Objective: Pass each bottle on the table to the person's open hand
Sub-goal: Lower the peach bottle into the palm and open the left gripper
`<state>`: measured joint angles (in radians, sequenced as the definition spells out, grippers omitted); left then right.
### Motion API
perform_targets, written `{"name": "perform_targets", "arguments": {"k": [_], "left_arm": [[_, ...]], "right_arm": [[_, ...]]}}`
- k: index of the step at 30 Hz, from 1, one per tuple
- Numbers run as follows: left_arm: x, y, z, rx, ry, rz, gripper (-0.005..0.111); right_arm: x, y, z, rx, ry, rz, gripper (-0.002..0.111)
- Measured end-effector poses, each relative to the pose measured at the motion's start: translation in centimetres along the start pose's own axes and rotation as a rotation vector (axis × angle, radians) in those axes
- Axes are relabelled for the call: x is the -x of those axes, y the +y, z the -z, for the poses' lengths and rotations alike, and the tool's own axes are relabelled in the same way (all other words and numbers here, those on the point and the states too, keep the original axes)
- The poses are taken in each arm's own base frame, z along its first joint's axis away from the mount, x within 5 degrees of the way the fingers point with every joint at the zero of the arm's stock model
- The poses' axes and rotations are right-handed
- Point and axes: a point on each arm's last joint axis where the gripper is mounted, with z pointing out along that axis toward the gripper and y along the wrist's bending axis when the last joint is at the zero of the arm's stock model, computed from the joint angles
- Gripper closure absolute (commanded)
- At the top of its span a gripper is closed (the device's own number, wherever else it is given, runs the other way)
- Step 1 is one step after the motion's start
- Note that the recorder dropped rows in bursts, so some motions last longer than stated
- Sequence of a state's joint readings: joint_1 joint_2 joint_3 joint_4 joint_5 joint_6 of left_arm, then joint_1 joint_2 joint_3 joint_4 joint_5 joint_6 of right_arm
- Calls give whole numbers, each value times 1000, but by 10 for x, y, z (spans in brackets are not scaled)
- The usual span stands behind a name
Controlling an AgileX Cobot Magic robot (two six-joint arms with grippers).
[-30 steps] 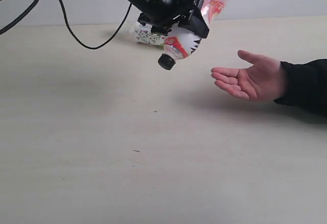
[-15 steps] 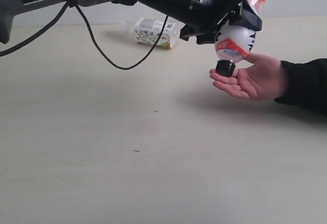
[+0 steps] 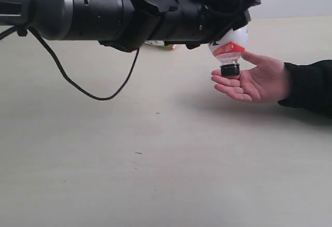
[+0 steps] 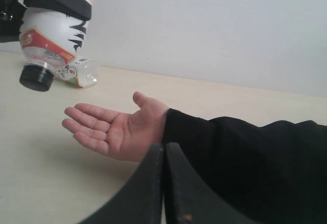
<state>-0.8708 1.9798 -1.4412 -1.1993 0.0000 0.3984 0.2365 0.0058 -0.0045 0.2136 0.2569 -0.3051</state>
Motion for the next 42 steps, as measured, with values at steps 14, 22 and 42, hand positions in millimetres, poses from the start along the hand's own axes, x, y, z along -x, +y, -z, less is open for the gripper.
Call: {"name": "perform_targets", "arguments": {"k": [14,22,42], "left_arm": [[-14,-8,-26,-11,1,232,100],[-34,0,-61,-19,108,246,100],[-37,26,-90,-41,265,255,49]], "right_arm": [[0,0,0,0,0,0,108],[0,0,0,0,0,0,108],[0,0,0,0,0,0,108]]}}
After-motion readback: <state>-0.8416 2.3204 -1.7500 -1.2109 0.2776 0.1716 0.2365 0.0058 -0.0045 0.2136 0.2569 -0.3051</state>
